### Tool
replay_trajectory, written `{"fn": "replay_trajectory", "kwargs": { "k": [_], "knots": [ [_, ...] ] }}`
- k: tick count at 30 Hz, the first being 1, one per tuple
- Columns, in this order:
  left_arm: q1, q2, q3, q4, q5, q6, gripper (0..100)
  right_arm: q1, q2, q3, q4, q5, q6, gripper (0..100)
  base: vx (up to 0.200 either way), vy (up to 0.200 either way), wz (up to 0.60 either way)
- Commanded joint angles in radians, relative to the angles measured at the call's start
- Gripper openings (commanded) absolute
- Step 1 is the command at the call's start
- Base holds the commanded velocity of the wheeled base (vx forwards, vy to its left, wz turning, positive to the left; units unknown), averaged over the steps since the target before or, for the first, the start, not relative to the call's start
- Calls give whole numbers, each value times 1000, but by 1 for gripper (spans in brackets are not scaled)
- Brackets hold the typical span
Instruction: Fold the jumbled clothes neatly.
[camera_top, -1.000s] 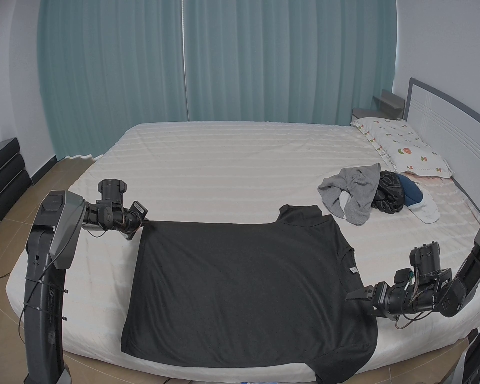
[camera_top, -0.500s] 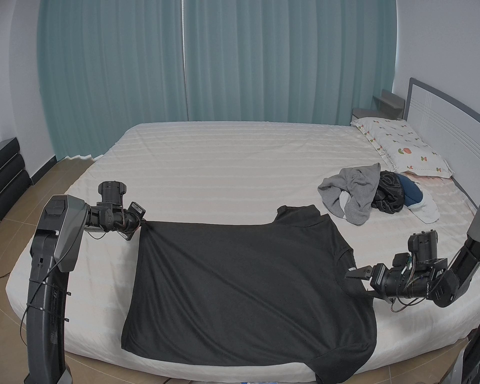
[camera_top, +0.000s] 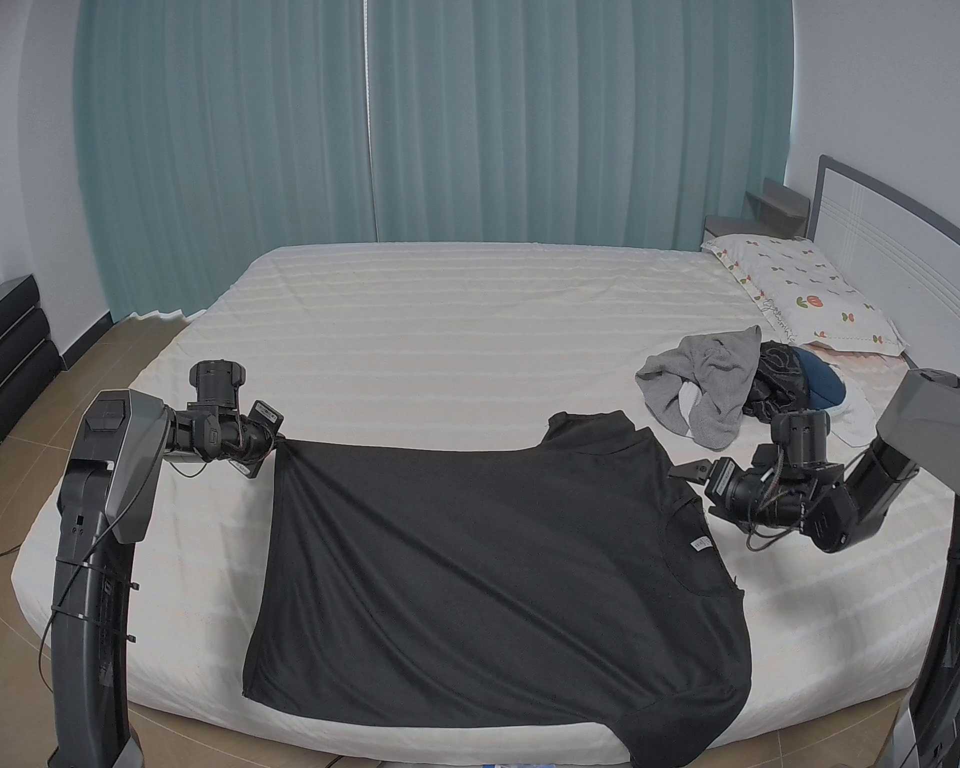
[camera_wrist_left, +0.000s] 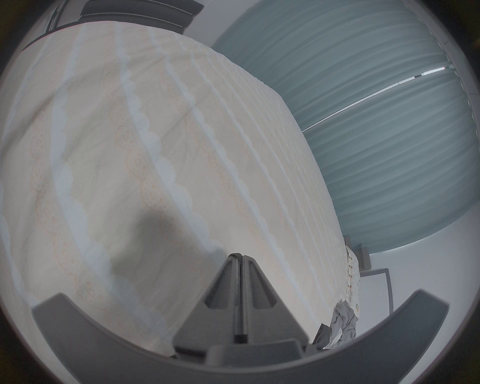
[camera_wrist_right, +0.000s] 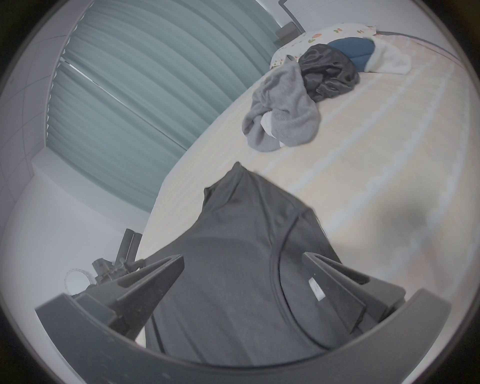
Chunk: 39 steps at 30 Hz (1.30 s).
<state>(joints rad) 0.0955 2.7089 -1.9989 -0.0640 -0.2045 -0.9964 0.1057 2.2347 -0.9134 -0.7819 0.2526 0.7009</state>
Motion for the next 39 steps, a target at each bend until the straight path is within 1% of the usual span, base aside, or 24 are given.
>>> {"fn": "replay_trajectory", "kwargs": {
  "k": [1,4,5,7,9,11,14,18,24,26,27,31,38,39],
  "knots": [
    [21,-8,-1,-10,-1,-31,0,-11,189,-271,118,-7,0,100,0,0,0],
    [23,-8,-1,-11,-1,-31,0,-5,226,-357,139,-7,-3,100,0,0,0],
    [23,-8,-1,-11,-1,-31,0,-5,229,-361,139,-7,-3,100,0,0,0],
    [23,-6,-1,-10,-1,-31,0,-3,278,-453,153,-7,-9,100,0,0,0],
    [23,-6,-1,-10,-1,-31,0,-1,289,-479,162,-7,-9,100,0,0,0],
    [23,-6,-1,-5,-1,-33,0,2,327,-578,236,-7,-11,100,0,0,0],
    [23,-6,-1,-2,-1,-33,0,12,378,-674,283,-12,-7,100,0,0,0],
    [23,-8,2,0,-1,-33,0,25,433,-757,291,-39,-11,100,0,0,0],
    [21,-6,2,1,-1,-33,0,34,488,-838,291,-49,-12,100,0,0,0],
    [21,-6,3,1,-1,-33,0,34,525,-894,291,-68,-12,100,0,0,0],
    [20,-6,3,1,-1,-33,0,34,536,-912,293,-78,-12,0,0,0,0],
    [20,-5,5,1,-1,-33,0,28,562,-963,291,-111,-11,0,0,0,0],
    [16,-1,2,0,-3,-30,0,23,562,-978,276,-116,-7,0,0,0,0],
    [16,0,0,-2,-3,-30,0,22,559,-995,271,-128,-6,0,0,0,0]
  ]
}}
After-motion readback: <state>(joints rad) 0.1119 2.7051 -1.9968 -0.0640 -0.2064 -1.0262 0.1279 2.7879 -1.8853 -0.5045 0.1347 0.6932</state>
